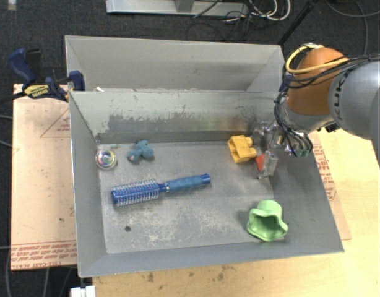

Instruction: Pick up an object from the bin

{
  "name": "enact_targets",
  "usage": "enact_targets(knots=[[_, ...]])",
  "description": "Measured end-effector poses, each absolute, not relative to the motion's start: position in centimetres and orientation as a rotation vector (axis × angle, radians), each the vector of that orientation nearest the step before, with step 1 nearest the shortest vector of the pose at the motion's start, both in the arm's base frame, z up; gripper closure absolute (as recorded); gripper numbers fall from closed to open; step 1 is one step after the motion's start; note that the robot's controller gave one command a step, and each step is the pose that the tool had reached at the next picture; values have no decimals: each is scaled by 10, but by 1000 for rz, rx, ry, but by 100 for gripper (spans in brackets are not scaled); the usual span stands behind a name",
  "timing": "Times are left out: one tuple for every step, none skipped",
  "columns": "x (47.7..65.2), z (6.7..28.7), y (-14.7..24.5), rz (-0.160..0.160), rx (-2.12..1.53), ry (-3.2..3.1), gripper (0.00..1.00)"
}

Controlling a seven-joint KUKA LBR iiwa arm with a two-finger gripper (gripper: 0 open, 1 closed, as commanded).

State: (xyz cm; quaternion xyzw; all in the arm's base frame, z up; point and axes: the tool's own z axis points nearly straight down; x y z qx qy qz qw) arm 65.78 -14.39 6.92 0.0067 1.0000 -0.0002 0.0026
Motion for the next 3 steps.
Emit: enact_targets(knots=[[637,71,-149,11,-703,3055,0],[636,70,-151,2,-707,3057,100],[630,237,-139,-7,-694,3051,100]])
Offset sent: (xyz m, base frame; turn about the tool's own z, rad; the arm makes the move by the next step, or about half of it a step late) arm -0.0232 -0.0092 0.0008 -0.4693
